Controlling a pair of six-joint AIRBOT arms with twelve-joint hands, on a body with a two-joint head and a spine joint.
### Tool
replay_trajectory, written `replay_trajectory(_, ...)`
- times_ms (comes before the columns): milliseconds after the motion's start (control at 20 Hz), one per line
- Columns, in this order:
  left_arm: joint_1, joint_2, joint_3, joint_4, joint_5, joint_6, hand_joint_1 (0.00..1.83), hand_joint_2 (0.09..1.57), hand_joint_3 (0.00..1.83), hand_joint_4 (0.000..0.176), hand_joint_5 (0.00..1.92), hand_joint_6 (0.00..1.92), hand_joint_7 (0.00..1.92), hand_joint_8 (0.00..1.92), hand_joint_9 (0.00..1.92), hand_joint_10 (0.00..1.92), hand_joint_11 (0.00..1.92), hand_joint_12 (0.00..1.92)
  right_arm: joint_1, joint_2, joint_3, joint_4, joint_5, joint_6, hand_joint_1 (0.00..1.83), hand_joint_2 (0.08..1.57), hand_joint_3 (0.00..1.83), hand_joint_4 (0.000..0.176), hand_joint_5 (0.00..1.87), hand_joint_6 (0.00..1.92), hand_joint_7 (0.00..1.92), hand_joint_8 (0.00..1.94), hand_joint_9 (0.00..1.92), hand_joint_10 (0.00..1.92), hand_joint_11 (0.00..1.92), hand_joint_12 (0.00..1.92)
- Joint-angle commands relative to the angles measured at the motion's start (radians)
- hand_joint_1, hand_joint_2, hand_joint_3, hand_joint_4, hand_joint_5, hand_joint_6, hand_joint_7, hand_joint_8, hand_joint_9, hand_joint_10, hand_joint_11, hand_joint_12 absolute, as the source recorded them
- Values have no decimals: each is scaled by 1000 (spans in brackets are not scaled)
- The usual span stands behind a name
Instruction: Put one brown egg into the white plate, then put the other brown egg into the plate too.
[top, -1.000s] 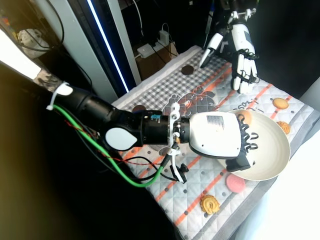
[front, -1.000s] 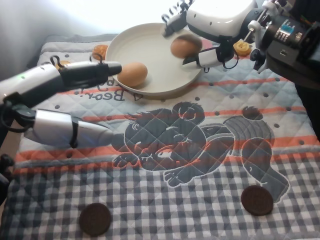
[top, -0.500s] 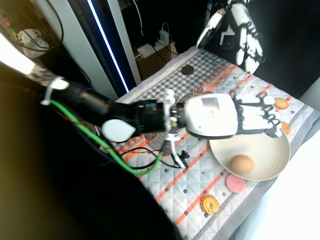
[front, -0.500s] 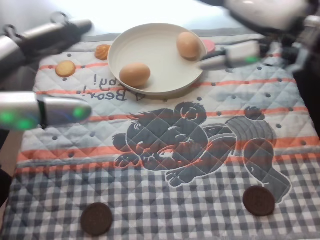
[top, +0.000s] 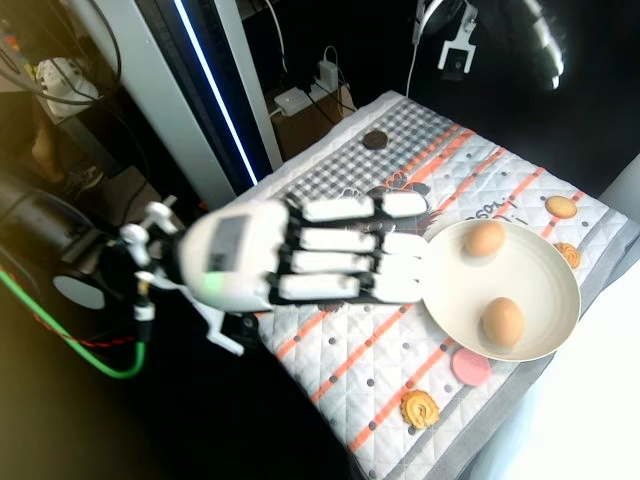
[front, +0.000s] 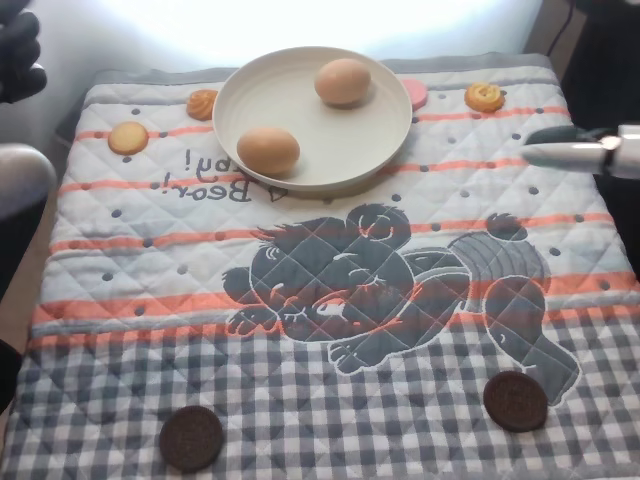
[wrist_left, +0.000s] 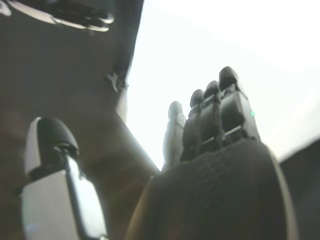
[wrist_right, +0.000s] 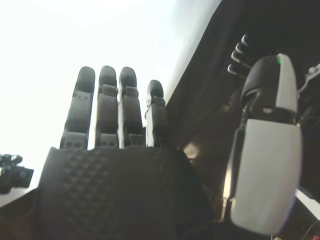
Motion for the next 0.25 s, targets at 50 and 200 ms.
replay_trajectory(50, 21, -7, 12, -19, -208, -68, 597, 889, 22, 110, 158, 26, 205, 10, 214, 15, 0, 917, -42, 36, -35, 76, 244, 3, 714, 898, 10, 142, 186, 0, 315, 7, 236, 9, 31, 219)
replay_trajectory(200, 78, -17, 12, -52, -299, -168, 376, 961, 27, 142, 157, 8, 184, 0, 249, 16, 0, 1059, -134, 87, -110, 152, 413, 3, 544, 1026, 0, 62, 234, 0, 303, 0, 277, 1, 148, 184)
